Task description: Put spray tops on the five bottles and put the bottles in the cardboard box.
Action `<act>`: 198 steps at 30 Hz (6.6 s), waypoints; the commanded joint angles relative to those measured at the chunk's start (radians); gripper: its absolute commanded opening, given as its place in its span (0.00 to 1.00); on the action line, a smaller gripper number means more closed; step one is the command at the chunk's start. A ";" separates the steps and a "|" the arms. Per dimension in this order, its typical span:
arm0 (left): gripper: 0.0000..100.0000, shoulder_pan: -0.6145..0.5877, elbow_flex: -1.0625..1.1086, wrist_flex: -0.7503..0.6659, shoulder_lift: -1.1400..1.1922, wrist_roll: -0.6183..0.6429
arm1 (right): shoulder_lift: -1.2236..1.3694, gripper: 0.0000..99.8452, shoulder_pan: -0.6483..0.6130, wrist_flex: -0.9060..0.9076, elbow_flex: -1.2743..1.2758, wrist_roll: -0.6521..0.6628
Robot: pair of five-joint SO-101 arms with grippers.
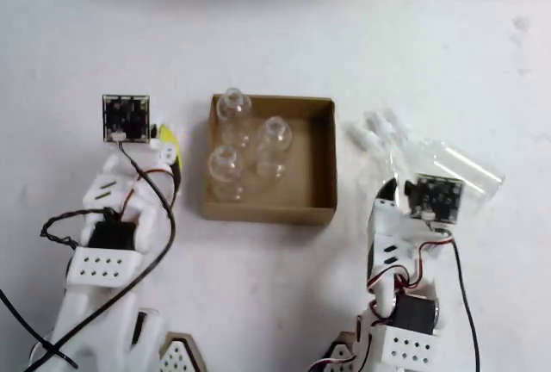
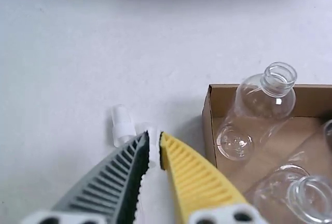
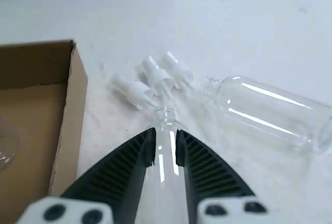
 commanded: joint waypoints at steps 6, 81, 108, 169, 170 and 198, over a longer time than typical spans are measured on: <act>0.16 -0.008 -0.011 -0.021 -0.027 -0.008 | -0.002 0.05 0.058 -0.061 0.012 -0.006; 0.17 -0.036 -0.094 0.135 -0.022 0.091 | -0.019 0.16 0.223 -0.156 0.011 0.005; 0.17 -0.033 -0.095 0.135 -0.021 0.091 | -0.019 0.00 0.209 -0.081 0.011 0.005; 0.17 -0.033 -0.094 0.135 -0.021 0.091 | 1.531 0.12 0.117 0.317 -1.343 1.011; 0.17 -0.033 -0.094 0.135 -0.021 0.091 | 1.606 0.12 0.117 0.381 -1.435 1.025; 0.17 -0.005 -0.097 0.135 -0.024 0.064 | 2.658 0.22 0.097 0.909 -2.639 1.142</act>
